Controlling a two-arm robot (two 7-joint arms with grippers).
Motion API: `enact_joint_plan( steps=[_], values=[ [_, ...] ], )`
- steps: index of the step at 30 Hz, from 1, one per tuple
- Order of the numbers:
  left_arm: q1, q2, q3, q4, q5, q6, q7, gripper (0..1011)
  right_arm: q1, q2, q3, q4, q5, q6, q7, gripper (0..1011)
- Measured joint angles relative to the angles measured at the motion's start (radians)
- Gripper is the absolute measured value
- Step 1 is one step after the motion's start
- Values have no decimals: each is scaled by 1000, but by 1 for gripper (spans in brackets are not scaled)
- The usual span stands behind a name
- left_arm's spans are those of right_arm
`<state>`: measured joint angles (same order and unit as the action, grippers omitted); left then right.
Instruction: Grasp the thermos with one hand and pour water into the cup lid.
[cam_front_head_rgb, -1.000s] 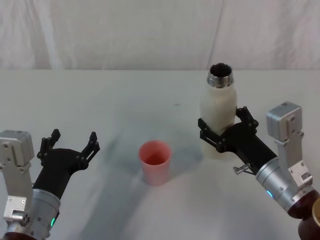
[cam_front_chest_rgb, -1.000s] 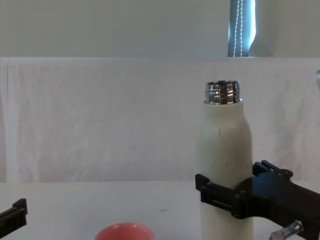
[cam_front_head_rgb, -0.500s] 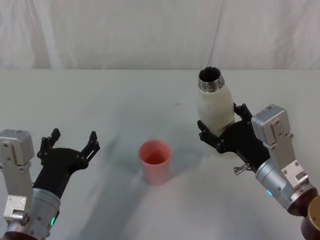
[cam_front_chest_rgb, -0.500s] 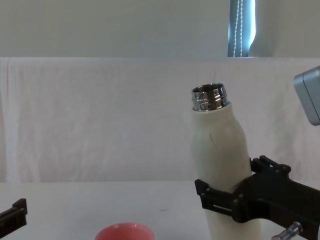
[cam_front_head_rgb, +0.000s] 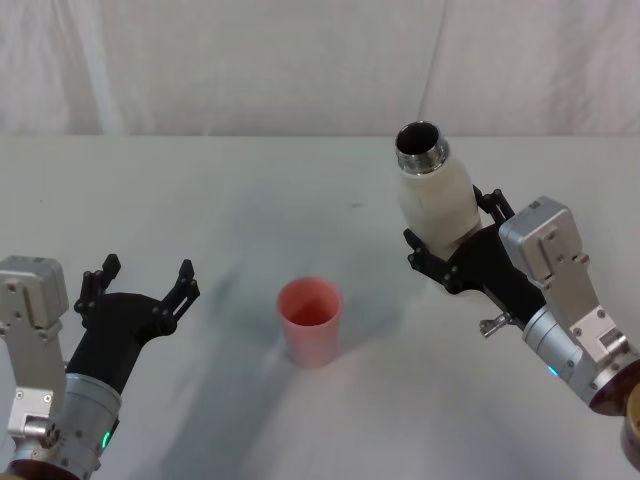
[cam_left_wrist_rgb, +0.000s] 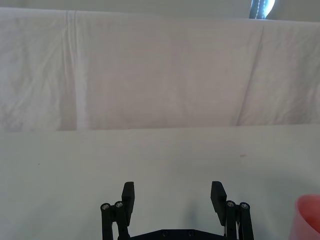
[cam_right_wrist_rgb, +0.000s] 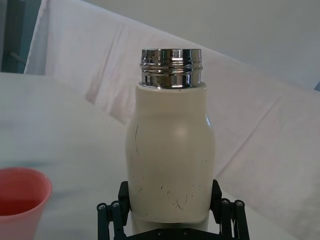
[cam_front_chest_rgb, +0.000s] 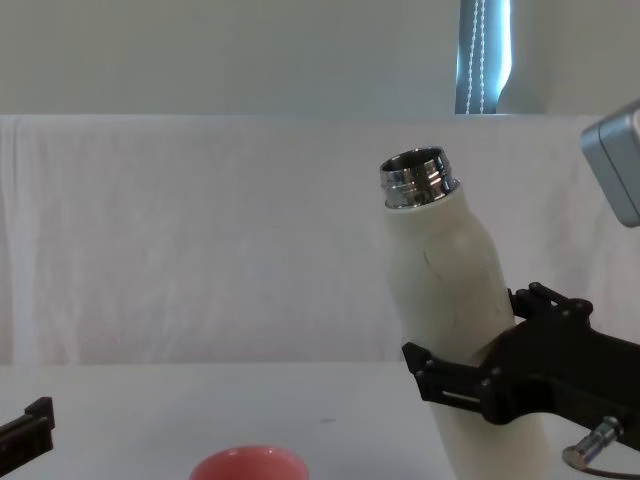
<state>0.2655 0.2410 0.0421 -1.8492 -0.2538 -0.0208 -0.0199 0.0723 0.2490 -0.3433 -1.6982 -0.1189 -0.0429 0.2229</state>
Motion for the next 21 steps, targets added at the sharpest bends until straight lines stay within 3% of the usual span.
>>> enact_joint_plan(
  steps=[13,21],
  values=[
    [0,0,0,0,0,0,0,1001,30,63,-23,-29,-50,40,65,951],
    [0,0,0,0,0,0,0,1001,44,92,-46,-47,-109,67,75,951]
  ],
)
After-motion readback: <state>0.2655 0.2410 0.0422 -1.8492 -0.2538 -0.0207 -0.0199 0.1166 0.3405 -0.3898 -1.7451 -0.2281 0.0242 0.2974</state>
